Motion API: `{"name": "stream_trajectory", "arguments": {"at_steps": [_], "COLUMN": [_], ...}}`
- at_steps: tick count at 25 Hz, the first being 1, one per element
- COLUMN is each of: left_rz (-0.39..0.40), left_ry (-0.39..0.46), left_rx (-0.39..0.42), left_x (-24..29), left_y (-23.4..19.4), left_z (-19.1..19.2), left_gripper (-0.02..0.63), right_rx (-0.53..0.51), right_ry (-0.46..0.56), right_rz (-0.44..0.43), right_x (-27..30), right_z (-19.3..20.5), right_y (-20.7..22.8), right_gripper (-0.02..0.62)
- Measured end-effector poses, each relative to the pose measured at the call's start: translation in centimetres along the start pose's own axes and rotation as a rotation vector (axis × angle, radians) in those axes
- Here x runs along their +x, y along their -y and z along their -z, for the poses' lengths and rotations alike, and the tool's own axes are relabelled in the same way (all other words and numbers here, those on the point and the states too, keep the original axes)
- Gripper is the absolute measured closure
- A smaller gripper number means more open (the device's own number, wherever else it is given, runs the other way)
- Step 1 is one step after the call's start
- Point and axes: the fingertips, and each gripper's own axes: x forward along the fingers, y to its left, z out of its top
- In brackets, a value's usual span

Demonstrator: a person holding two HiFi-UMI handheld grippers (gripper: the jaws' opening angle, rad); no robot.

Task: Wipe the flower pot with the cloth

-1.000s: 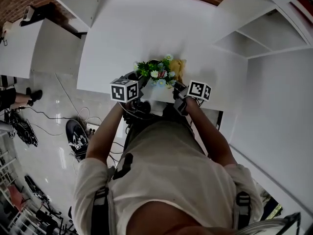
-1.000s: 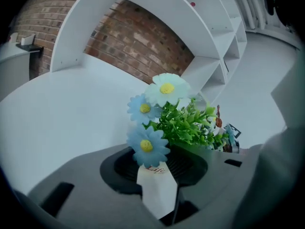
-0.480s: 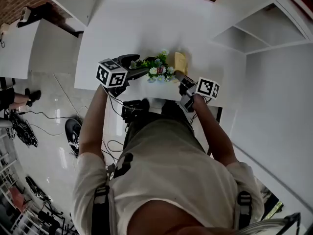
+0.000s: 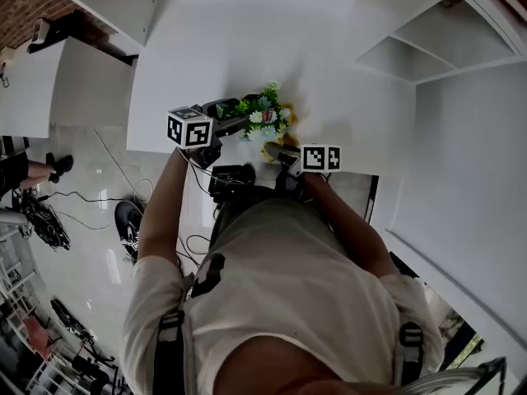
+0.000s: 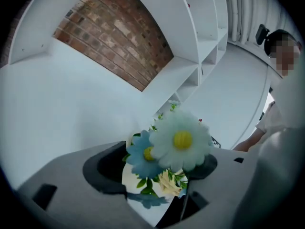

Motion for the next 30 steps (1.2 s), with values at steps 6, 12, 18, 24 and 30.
{"name": "stream_trajectory", "arguments": {"at_steps": [6,12,18,24,30], "left_rz": [-0.021,0.018,0.014,0.024,-0.045], "left_ry": [0.003,-0.091,0.096,0.214,-0.104], "left_rx": [0.005,0.059,-0.002,-0.073,0.033], "left_x": [-0.6,-0.1,-4.8,-4.4,1.7], "left_y": [0.6,2.6,0.9,-1.1,-2.6], "left_z": [1.7,4.8,-0.5,-6.3,-1.9], "left_gripper": [0.279,0.279,0.279,0.281,0.358], "right_rx": [0.030,0.006,-0.011,-0.042,-0.082], "right_ry": [0.071,0.196,0.255,0.205,0.116], "right_rz": [-0.008,0.050,0.057,0.089,0.108], "right_x": [-0.1,-2.7,-4.2,-3.3,-1.5], "right_z": [-2.1,-6.7,-9.2,-7.7,-4.7], "right_y": [-0.7,0.8,0.8,1.0,0.7], "right_gripper": [0.471,0.471,0.471,0.472,0.472]}}
